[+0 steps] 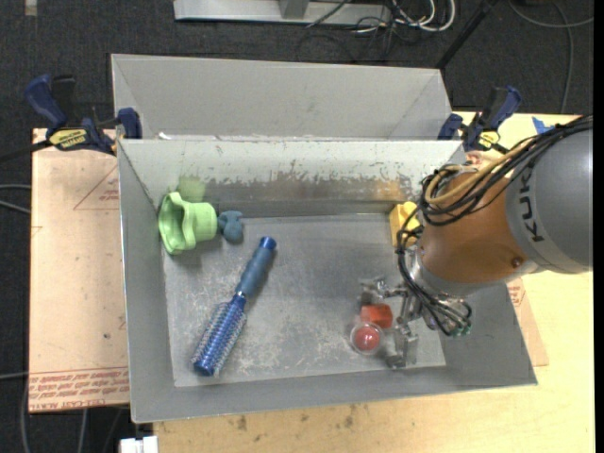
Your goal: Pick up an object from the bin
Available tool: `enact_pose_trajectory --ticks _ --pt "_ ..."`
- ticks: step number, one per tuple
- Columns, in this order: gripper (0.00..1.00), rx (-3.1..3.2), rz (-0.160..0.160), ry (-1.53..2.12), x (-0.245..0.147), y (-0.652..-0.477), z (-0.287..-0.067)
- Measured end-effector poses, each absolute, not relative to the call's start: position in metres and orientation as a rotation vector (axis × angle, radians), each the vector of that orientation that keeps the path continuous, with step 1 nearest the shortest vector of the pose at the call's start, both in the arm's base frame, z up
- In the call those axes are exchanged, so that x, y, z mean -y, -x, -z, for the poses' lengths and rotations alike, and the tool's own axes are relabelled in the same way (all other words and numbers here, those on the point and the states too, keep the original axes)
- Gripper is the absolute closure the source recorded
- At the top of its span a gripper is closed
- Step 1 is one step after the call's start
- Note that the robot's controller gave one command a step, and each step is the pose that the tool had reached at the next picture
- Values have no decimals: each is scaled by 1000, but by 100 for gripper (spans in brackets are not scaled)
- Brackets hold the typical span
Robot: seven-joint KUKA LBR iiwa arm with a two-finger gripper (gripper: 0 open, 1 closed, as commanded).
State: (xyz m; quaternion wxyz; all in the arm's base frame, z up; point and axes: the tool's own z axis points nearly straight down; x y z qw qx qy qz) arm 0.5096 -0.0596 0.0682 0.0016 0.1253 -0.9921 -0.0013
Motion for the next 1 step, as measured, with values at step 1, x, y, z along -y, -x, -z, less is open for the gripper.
enact_pose_trajectory --ticks 1 --pt "100 3117 1 -397 60 -511 -70"
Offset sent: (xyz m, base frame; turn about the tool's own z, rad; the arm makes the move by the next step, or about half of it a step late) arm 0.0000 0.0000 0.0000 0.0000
